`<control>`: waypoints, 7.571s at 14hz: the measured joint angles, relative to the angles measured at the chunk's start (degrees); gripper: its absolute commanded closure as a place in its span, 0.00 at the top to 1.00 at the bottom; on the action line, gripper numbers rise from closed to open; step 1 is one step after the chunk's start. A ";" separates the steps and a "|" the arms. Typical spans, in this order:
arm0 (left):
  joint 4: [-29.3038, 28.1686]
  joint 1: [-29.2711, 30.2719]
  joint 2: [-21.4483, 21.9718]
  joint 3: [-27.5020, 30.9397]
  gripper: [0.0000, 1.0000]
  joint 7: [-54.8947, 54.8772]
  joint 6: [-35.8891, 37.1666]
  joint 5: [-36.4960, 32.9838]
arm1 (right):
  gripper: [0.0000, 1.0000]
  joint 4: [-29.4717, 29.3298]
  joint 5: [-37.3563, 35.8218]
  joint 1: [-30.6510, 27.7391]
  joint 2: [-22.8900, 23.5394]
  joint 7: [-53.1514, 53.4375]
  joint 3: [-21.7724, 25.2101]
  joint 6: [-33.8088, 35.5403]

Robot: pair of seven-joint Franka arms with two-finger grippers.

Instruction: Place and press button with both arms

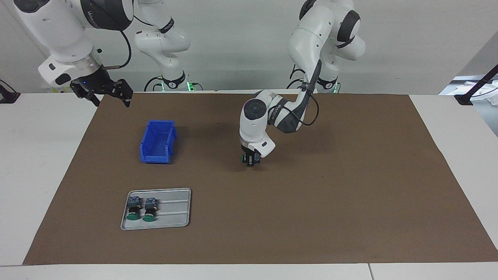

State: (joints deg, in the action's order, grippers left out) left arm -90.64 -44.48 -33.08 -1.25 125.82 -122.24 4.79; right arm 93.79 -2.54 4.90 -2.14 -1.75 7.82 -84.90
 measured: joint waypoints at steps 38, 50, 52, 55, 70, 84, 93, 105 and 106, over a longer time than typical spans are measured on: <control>-29.27 14.11 20.74 1.01 0.12 -68.10 -16.00 73.35 | 0.99 0.00 0.00 0.00 0.00 0.00 0.00 0.00; -34.96 19.50 20.41 1.08 0.11 -82.72 0.70 86.66 | 0.99 0.00 0.00 0.00 0.00 0.00 0.00 0.00; -34.91 20.01 19.48 1.04 0.11 -84.76 1.68 88.33 | 0.99 0.00 0.00 0.00 0.00 0.00 0.00 0.00; -34.94 19.51 16.78 0.49 0.11 -91.27 2.35 93.57 | 0.99 0.00 0.00 0.00 0.00 0.00 0.00 0.00; -35.02 17.89 12.98 0.23 0.14 -93.53 2.78 97.78 | 0.99 0.00 0.00 0.00 0.00 0.00 0.00 0.00; -35.80 16.96 12.70 0.24 0.24 -93.81 1.60 98.77 | 0.99 0.00 0.00 0.00 0.00 0.00 0.00 0.00; -35.82 16.95 12.74 0.24 0.50 -93.77 1.02 98.93 | 0.99 0.00 0.00 0.00 0.00 0.00 0.00 0.00; -35.74 14.96 13.79 0.38 1.00 -91.81 -5.12 99.09 | 0.99 0.00 0.00 0.00 0.00 0.00 0.00 0.00; -35.74 14.96 14.23 0.50 1.00 -91.48 -5.16 99.09 | 0.99 0.00 0.00 0.00 0.00 0.00 0.00 0.00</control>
State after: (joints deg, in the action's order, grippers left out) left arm -126.38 -29.52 -18.85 -0.75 34.35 -127.39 103.88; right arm 93.79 -2.54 4.90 -2.14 -1.75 7.82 -84.90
